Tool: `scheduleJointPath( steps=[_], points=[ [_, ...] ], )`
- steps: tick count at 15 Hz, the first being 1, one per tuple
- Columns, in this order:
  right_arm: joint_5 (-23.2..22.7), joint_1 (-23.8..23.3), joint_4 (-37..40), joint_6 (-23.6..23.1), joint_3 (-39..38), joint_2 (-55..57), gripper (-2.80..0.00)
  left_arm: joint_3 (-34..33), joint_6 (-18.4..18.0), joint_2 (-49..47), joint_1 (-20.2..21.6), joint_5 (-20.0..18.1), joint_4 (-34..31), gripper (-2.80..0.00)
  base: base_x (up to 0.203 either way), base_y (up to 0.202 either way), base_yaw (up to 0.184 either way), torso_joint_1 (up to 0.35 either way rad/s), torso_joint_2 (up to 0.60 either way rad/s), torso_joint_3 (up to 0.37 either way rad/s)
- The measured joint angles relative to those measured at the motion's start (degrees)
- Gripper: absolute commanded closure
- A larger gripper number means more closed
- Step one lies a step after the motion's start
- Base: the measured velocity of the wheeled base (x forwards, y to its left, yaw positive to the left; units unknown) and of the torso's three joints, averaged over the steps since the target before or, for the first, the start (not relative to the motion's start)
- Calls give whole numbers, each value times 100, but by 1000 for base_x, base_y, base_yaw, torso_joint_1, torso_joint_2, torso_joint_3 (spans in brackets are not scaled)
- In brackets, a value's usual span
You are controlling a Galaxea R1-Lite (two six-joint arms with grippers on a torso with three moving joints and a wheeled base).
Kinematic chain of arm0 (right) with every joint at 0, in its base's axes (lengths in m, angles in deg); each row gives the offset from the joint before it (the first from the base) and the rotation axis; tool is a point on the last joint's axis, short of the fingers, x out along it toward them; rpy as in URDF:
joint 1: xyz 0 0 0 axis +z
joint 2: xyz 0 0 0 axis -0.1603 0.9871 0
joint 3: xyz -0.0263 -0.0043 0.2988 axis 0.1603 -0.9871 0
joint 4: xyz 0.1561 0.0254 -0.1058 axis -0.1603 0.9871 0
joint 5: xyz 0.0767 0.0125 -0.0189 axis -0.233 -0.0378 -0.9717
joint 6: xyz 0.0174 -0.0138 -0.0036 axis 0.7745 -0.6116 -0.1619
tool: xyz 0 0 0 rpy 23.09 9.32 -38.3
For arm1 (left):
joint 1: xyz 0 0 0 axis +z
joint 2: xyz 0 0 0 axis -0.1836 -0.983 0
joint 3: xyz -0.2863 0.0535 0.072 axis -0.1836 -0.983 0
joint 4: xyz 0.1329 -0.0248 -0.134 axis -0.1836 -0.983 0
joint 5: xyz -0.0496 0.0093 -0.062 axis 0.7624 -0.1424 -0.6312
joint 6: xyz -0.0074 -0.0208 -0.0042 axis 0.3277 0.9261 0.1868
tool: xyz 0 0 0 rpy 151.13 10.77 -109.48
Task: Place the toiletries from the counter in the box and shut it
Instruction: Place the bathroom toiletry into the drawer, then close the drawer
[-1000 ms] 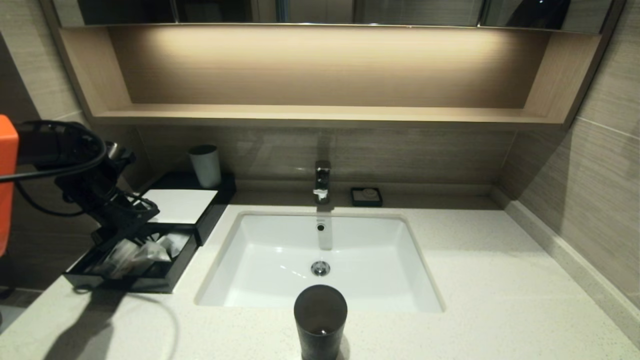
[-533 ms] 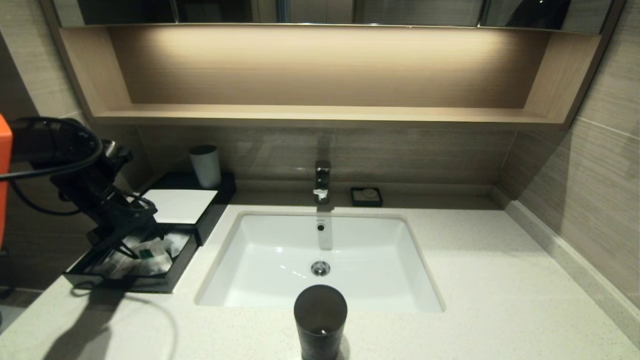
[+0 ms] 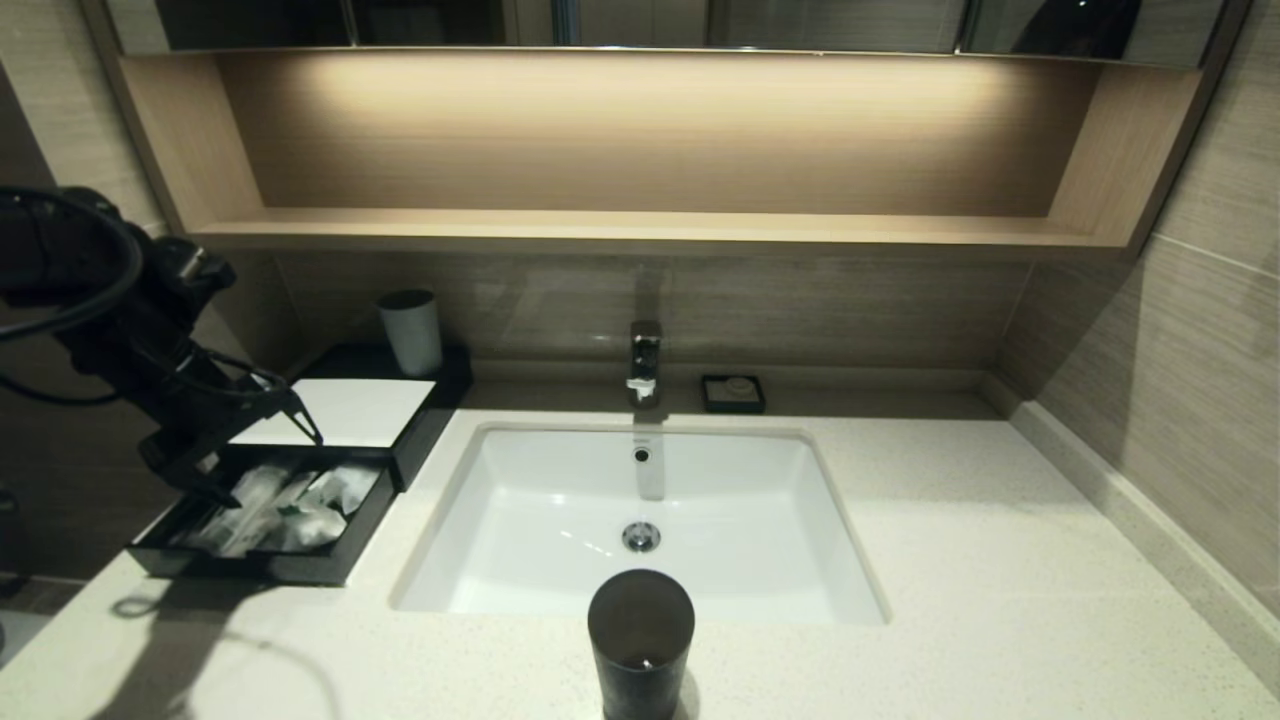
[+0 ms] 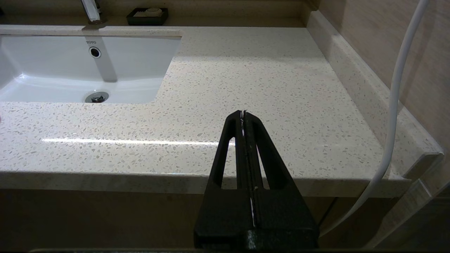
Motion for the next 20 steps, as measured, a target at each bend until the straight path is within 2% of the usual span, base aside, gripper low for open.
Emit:
scheduleJointPath(
  steps=[2,3,5,8,10,15,20],
  points=[
    [-1,0,-1,1,0,0,0,-11,-62,144,-38,35,-2,-280,0,0,0,0,0,0],
    [0,0,-1,4,0,0,0,-23,-134,211,-51,39,-5,0,0,0,0,0,0,0],
    [-2,0,0,1,0,0,0,-139,-332,376,-55,72,-5,0,0,0,0,0,0,0],
    [-2,0,-1,-1,0,0,0,-403,-670,641,-41,448,50,0,0,0,0,0,0,0],
    [-1,0,-1,2,0,0,0,-536,-895,805,22,510,72,0,0,0,0,0,0,0],
    [0,0,-1,2,0,0,0,-1015,-969,1122,67,571,273,0,0,0,0,0,0,0],
    [0,0,-1,2,0,0,0,-1872,-987,1475,17,1134,918,0,0,0,0,0,0,0]
  ],
)
